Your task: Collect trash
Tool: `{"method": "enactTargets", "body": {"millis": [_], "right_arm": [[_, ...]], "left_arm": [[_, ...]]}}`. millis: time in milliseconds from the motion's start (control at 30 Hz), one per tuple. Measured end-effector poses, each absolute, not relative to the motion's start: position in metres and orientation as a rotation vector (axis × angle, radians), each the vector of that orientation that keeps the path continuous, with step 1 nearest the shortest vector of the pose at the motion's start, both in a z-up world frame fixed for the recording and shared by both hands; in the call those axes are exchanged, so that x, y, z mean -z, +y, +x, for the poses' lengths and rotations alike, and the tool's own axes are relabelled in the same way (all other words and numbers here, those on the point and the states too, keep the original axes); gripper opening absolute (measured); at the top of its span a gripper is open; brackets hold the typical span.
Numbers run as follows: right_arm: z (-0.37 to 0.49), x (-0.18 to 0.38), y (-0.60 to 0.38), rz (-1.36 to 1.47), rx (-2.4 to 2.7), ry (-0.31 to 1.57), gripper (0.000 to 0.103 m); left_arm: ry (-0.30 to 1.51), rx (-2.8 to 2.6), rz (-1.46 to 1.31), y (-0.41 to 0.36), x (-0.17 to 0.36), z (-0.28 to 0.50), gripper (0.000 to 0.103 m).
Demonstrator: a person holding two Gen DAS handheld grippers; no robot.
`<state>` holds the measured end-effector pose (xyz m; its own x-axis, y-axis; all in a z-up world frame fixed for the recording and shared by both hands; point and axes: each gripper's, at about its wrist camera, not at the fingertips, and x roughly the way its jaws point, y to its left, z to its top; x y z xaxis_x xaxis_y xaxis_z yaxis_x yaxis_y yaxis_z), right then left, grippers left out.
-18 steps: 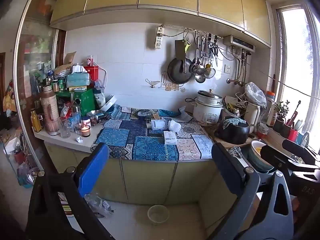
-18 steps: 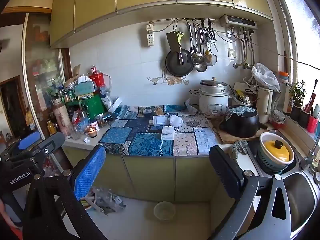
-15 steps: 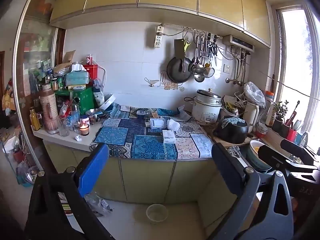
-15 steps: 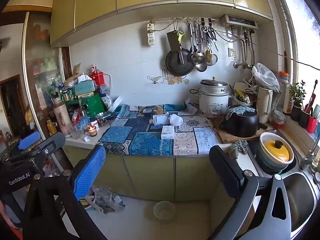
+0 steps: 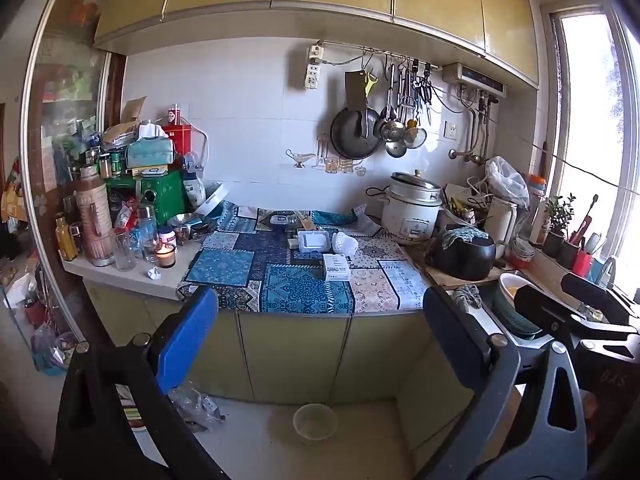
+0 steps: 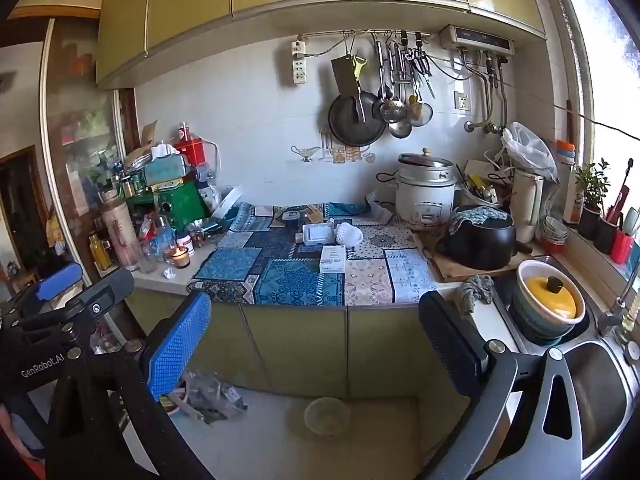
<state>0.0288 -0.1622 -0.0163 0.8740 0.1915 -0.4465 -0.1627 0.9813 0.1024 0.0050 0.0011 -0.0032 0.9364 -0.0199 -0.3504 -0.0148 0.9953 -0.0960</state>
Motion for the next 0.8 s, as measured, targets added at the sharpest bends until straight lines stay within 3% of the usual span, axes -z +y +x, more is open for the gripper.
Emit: {"method": "enactTargets", "body": {"millis": [800], "right_arm": [[0.034, 0.015, -0.165, 0.062, -0.175, 0.477, 0.103]], "left_arm": [[0.379, 0.02, -0.133, 0.015, 0.01, 0.024, 0.103]]}}
